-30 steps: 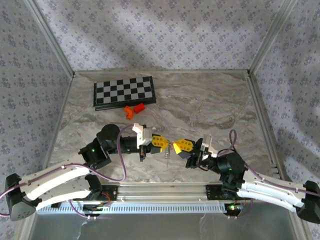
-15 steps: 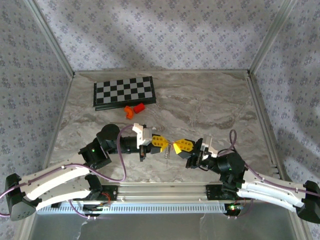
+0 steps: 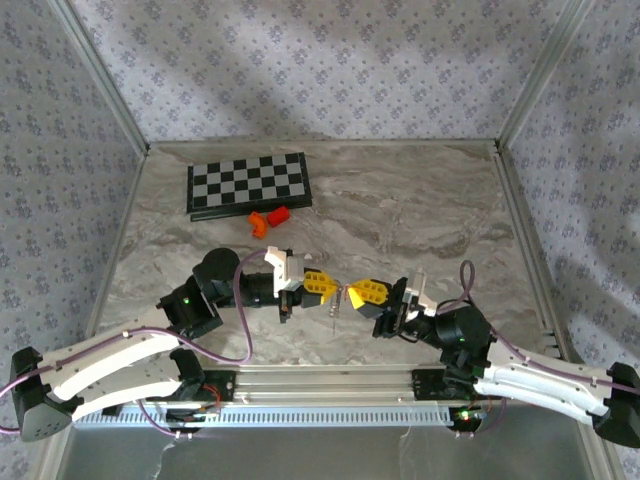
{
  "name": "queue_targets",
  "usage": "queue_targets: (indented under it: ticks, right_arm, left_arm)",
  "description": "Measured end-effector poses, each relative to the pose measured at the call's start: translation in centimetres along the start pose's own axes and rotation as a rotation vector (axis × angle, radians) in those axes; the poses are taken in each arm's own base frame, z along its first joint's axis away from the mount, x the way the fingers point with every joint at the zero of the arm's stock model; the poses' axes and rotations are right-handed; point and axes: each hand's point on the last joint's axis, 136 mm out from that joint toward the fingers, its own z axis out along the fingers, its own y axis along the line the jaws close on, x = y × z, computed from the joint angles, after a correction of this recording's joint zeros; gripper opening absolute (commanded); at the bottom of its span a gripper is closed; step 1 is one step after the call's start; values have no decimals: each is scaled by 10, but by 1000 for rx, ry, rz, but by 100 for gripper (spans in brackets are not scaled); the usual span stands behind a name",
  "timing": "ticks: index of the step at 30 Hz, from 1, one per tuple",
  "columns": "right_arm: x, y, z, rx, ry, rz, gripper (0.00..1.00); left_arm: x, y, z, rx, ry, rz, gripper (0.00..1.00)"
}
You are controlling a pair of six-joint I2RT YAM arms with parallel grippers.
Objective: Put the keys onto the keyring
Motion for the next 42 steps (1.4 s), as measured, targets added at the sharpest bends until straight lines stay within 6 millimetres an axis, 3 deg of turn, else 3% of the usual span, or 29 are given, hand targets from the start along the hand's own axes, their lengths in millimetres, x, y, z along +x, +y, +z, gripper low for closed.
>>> queue_targets:
  ticks: [42]
  right_arm:
    - [7,3,0,-16,29,2,0]
  left_arm:
    - [2,-2,0,6,7,4,0]
